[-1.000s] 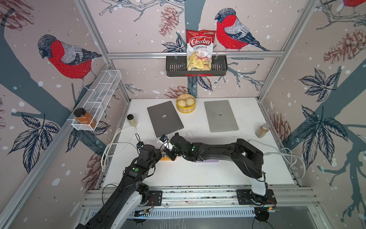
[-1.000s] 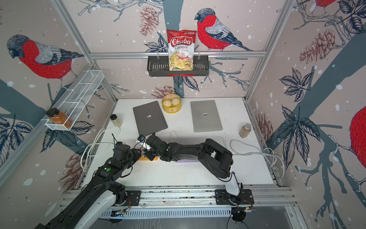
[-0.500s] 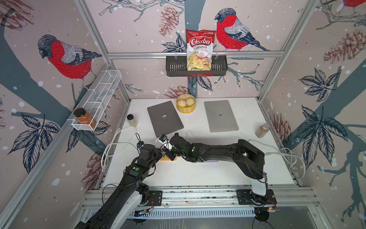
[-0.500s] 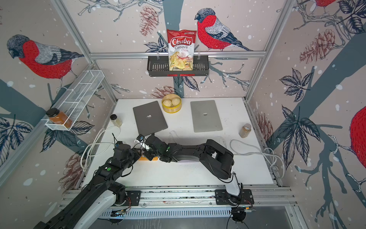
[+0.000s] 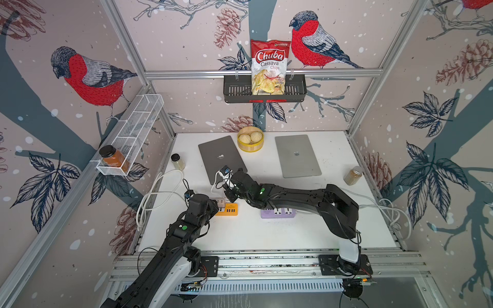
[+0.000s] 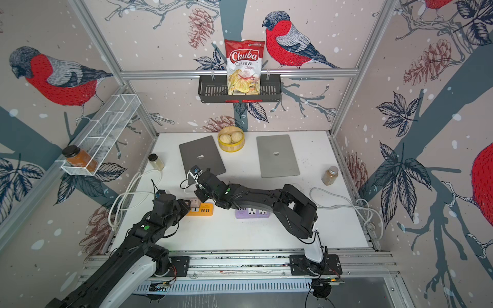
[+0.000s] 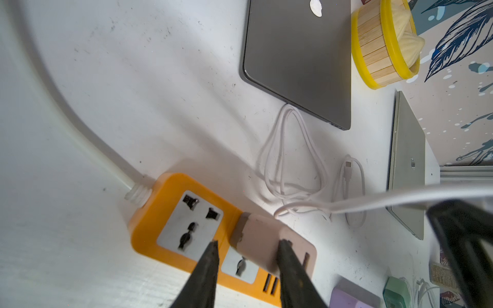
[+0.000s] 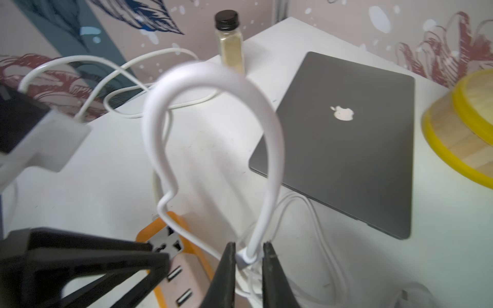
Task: Unplug the laptop charger
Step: Remove the charging cable from the plug, then place the charging cable at the center of the board.
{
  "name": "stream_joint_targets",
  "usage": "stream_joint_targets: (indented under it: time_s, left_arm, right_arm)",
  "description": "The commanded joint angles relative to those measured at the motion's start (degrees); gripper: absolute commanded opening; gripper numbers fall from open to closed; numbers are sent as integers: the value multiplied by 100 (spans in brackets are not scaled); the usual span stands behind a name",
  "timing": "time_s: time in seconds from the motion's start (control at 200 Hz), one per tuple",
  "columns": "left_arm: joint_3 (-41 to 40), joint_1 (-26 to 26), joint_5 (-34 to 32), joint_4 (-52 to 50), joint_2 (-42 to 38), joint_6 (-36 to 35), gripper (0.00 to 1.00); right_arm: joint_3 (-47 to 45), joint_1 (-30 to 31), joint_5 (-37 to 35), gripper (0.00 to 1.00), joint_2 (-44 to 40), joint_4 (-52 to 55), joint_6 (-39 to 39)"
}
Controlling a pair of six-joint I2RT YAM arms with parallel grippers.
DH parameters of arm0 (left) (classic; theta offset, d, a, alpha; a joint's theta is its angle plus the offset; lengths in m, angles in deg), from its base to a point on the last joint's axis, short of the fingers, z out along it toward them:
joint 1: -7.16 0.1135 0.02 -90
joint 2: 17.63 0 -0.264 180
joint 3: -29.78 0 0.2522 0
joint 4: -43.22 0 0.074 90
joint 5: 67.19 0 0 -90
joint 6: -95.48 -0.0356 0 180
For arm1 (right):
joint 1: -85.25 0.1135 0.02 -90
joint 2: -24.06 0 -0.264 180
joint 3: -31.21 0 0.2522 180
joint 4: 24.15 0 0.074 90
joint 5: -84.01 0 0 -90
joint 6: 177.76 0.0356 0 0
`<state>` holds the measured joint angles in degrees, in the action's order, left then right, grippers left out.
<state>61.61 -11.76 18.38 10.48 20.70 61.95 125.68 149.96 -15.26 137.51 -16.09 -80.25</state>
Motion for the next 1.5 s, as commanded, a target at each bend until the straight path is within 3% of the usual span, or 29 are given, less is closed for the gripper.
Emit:
stream_joint_targets:
  time_s: [0.0, 0.315, 0.585, 0.876, 1.151, 1.351, 1.496]
  left_arm:
    - [3, 2, 24, -369, 36, -171, 38]
    - [66, -5, 14, -298, 90, -249, 38]
    - [74, 2, -3, -279, 94, -267, 38]
    - [183, 2, -8, -336, 114, -373, 38]
    - [290, 0, 38, -403, 42, -570, 40]
    - [320, 2, 60, -379, 7, -671, 42]
    - [361, -2, 106, -344, -11, -723, 43]
  right_arm:
    - [-178, -248, -421, 12, -205, 381, 412]
    - [-1432, -1370, -974, 13, -1403, 707, 640]
    - [-1538, -1742, -1549, 13, -1755, 1034, 512]
    - [-1533, -1661, -525, 13, -878, 843, 885]
    - [-1448, -1496, -266, 13, -306, 886, 1080]
    - [-1435, -1487, -258, 31, -269, 921, 1069]
    - [-1367, -1496, -246, 33, -237, 962, 1043]
